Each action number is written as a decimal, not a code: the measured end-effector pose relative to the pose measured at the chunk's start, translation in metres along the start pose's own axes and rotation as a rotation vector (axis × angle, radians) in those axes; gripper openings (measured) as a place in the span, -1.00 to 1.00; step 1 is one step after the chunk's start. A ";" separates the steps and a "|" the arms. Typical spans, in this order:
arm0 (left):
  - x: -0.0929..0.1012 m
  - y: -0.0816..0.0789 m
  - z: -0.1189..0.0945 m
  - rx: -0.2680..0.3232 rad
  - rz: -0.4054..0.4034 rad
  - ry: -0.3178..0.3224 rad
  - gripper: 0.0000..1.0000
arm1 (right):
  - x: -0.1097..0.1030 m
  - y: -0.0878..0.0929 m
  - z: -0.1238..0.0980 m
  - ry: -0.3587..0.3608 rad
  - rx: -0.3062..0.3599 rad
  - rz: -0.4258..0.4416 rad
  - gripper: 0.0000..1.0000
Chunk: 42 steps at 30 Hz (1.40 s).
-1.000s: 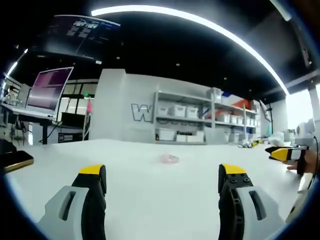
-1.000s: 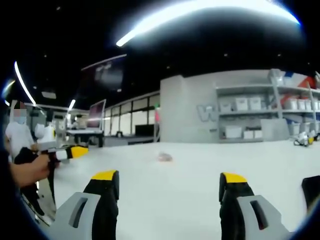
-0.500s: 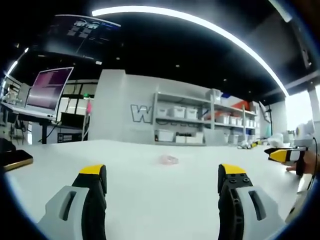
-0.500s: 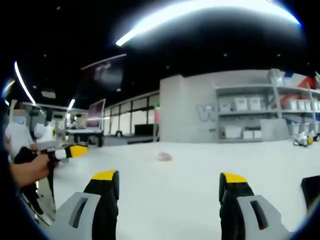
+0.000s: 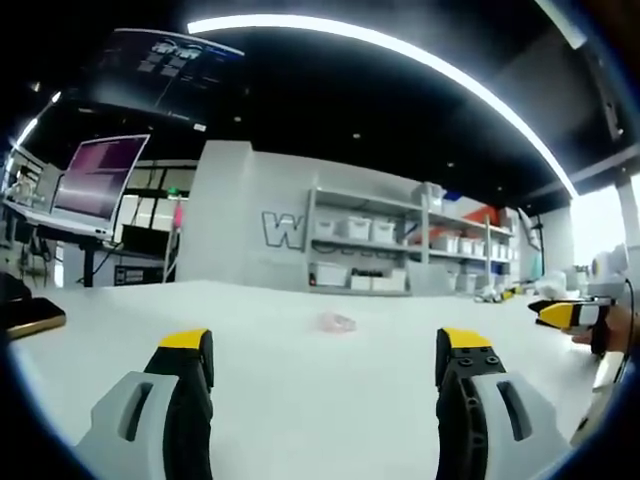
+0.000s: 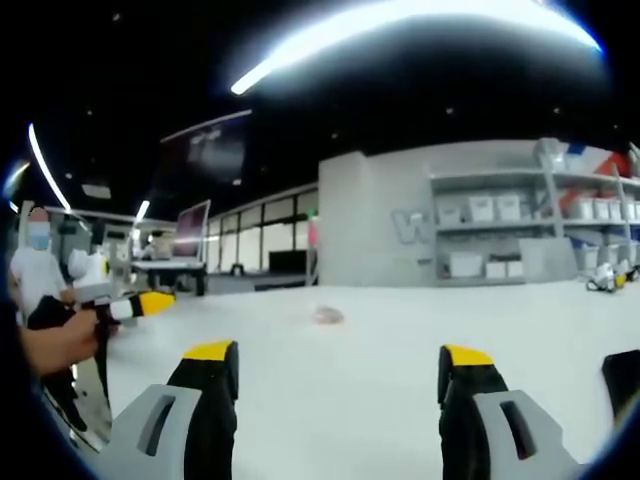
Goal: Open the resealable bag by pulling the two sides of the seal apart until the entire bag opening is separated and visibly accessible.
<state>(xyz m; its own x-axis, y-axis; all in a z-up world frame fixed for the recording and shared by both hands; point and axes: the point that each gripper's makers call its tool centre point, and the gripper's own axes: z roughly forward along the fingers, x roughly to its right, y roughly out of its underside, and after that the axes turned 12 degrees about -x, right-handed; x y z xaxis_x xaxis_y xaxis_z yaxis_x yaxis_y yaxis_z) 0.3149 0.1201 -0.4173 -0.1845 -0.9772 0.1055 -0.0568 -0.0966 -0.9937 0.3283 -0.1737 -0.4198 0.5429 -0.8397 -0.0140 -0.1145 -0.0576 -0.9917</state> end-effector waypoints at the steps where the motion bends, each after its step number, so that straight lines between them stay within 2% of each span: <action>1: 0.000 0.000 0.000 0.000 0.001 -0.001 0.83 | 0.000 0.000 0.000 0.000 0.001 0.000 0.65; 32: -0.002 0.001 0.003 -0.001 0.000 -0.002 0.84 | -0.003 0.002 0.001 -0.008 0.001 -0.030 0.65; 42: 0.006 0.001 0.003 0.004 0.004 -0.014 0.84 | 0.000 0.001 -0.001 -0.016 0.015 -0.021 0.65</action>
<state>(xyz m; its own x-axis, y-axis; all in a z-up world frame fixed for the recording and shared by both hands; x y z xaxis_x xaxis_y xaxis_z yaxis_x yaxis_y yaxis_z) 0.3170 0.1141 -0.4175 -0.1709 -0.9801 0.1011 -0.0521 -0.0934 -0.9943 0.3276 -0.1738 -0.4203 0.5581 -0.8297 0.0045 -0.0908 -0.0665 -0.9937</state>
